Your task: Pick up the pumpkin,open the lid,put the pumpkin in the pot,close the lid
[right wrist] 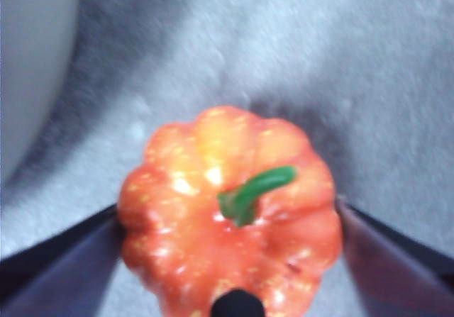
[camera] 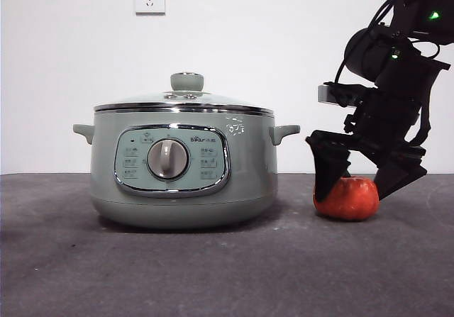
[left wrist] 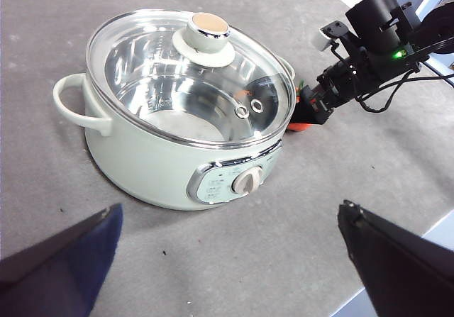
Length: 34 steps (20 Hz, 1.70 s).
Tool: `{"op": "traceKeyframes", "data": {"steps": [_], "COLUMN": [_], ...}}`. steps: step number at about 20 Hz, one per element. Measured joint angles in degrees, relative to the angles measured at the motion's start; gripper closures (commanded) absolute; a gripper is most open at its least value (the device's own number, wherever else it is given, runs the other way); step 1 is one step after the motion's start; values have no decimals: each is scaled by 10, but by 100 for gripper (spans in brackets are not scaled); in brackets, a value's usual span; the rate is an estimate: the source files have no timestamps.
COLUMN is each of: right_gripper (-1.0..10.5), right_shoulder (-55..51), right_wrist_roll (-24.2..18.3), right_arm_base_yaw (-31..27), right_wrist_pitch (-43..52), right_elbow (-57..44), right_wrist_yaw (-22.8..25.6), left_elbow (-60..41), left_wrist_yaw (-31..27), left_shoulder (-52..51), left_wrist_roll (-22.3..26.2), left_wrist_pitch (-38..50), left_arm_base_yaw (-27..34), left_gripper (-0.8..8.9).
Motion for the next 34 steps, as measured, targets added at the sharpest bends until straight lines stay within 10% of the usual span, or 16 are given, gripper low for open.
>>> {"op": "traceKeyframes", "data": {"steps": [18,34], "right_gripper": [957,957], "right_shoulder": [-395,-429], "right_wrist_roll": [21,42], "right_arm_base_yaw": [32,78], "right_wrist_pitch": [-184,-220], "right_elbow": [1,1], "right_wrist_yaw": [0,0], "left_elbow": [63,320], "left_wrist_yaw": [-55,-173], "left_shoulder": [216,615], "left_wrist_roll": [-35,31], "left_wrist_pitch": [210,252], "left_arm_base_yaw": [-94,-226], "left_gripper": [73,73]}}
